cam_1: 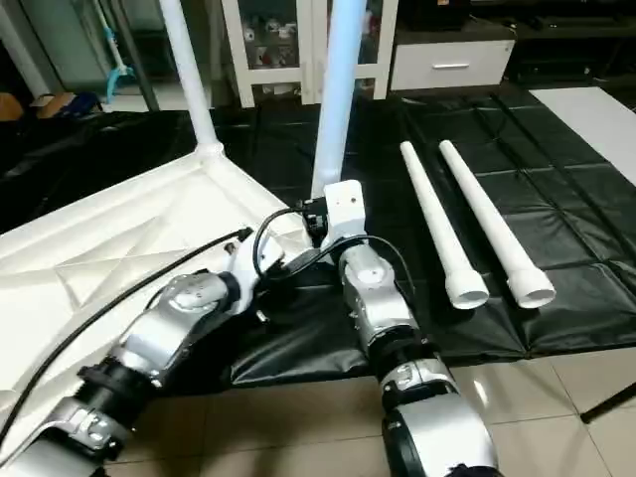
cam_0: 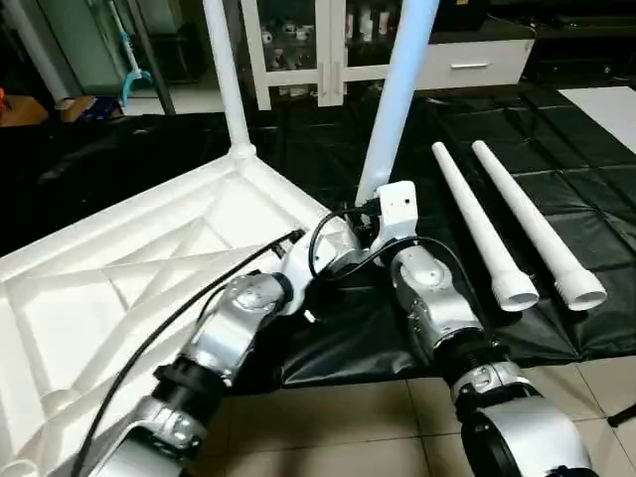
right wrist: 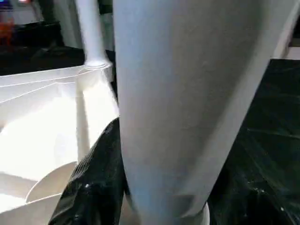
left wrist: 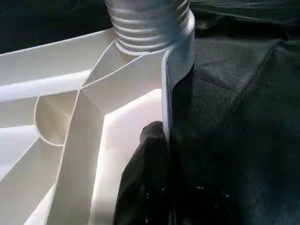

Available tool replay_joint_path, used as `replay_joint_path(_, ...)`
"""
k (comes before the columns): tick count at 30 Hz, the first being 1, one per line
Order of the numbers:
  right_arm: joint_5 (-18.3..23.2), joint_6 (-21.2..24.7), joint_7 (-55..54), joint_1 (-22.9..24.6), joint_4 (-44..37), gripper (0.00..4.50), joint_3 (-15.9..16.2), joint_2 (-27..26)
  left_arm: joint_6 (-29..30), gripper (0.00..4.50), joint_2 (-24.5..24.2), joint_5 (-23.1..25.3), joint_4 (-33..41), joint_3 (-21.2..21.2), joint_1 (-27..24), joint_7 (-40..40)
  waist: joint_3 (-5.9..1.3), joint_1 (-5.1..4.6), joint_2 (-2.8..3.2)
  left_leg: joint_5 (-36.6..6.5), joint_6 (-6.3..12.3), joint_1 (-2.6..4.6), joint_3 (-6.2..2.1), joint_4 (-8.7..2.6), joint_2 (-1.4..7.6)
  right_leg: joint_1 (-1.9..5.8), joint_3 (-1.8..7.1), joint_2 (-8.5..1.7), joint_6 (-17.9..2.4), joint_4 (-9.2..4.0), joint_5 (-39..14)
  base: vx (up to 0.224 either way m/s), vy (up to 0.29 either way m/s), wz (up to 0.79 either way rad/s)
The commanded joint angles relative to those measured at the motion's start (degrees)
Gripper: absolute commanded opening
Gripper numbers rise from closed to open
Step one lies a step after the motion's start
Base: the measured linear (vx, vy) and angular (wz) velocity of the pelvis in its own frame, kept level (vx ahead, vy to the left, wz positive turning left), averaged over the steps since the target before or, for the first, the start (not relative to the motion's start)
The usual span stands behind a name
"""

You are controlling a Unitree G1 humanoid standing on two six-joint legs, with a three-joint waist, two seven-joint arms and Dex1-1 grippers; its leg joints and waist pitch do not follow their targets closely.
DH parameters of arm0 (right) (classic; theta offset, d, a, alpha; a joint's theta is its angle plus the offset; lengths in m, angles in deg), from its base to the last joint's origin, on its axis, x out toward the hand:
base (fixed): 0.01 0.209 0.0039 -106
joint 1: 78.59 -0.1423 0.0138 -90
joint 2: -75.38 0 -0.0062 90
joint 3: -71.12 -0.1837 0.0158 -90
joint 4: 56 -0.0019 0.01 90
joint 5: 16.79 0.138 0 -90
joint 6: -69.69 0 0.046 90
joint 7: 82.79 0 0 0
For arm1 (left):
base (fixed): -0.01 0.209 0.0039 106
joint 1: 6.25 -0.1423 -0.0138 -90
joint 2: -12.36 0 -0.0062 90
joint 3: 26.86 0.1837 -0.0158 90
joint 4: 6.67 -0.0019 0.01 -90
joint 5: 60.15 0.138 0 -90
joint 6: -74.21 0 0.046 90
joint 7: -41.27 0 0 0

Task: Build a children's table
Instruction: Insert table leg to table base

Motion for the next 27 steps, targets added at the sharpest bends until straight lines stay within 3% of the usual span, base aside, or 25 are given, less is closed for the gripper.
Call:
replay_joint_path(1,-0.14,3.67,2.90,1.01,2.50,1.88,-0.27,2.32,-3.71,0.00,-2.75,-0.85,2.27,-0.25,-1.84,-4.10,-2.99,0.22,-0.64,-8.20,6.87,0.07,-1.35,-4.16,3.97,2.33,2.34,-4.28,-15.38,-3.95,-1.46,0.000,0.000,0.00)
replay_joint_path(4,-0.53,5.26,9.30,1.21,0.52,1.88,1.23,4.54,-4.96,0.00,-5.28,-1.29,4.44,1.81,-3.41,-9.10,-3.04,0.27,-0.80,-7.77,7.36,0.11,-1.28,-4.06,4.06,2.34,2.30,-4.19,-15.69,-3.78,-0.53,0.000,0.000,0.00)
replay_joint_path(7,-0.04,7.91,17.56,2.07,-2.34,1.88,2.71,7.78,-6.58,0.00,-7.66,-1.82,6.15,2.87,-4.73,-13.25,-3.07,0.57,-0.57,-7.96,7.40,0.33,-1.33,-4.03,4.31,2.32,2.30,-4.17,-15.86,-3.54,0.04,0.000,0.000,0.00)
replay_joint_path(8,0.43,8.82,21.78,2.72,-3.93,1.87,3.33,9.74,-7.13,0.00,-8.50,-2.82,7.18,2.91,-5.39,-15.41,-2.97,0.44,-0.83,-7.63,7.44,0.24,-1.26,-4.09,4.32,2.28,2.32,-4.10,-15.95,-3.54,0.41,0.000,0.000,0.00)
replay_joint_path(14,3.07,12.37,38.17,5.77,-9.33,1.87,4.97,17.25,-9.59,0.00,-11.52,-6.27,10.50,3.16,-7.40,-22.69,-3.02,1.63,-1.16,-6.13,8.46,0.46,-1.00,-3.76,4.36,2.37,2.33,-4.10,-16.51,-3.27,2.44,0.000,0.000,0.00)
replay_joint_path(19,4.50,14.34,44.89,7.08,-10.45,1.87,5.29,20.41,-9.65,0.00,-12.33,-7.77,10.84,2.67,-7.70,-25.14,-2.92,2.50,-1.22,-7.69,7.07,0.82,-0.82,-3.87,4.51,2.10,2.37,-4.10,-16.34,-3.52,-1.31,0.000,0.000,0.00)
replay_joint_path(20,6.76,18.04,51.06,8.00,-11.22,1.87,4.86,22.65,-9.69,0.00,-12.59,-9.72,11.60,2.15,-7.96,-27.55,-2.88,2.44,-1.60,-7.90,7.12,0.78,-0.75,-3.86,4.41,2.16,2.35,-3.98,-16.32,-3.57,-1.64,0.000,0.000,0.00)
replay_joint_path(21,7.28,18.79,52.68,8.16,-11.25,1.87,4.87,23.19,-9.97,0.00,-12.68,-9.99,11.77,2.10,-7.97,-28.08,-2.87,3.16,-1.37,-7.80,7.10,0.86,-0.64,-3.79,4.54,2.10,2.39,-4.10,-16.29,-3.53,-2.15,0.000,0.000,0.00)
replay_joint_path(22,7.86,19.91,55.27,8.33,-11.15,1.87,5.14,24.09,-10.15,0.00,-12.79,-10.45,12.10,2.02,-7.99,-28.89,-2.94,3.26,-1.38,-7.77,7.10,0.87,-0.59,-3.76,4.48,2.10,2.33,-4.04,-16.25,-3.55,-2.28,0.000,0.000,0.00)
replay_joint_path(27,6.37,18.59,58.53,7.94,-8.99,1.87,7.12,25.70,-11.20,0.00,-13.33,-9.41,11.03,2.70,-7.07,-29.27,-3.04,3.77,-1.49,-7.87,6.05,0.95,0.03,-3.67,4.64,1.88,2.25,-4.12,-15.86,-3.53,-2.99,0.000,0.000,0.00)
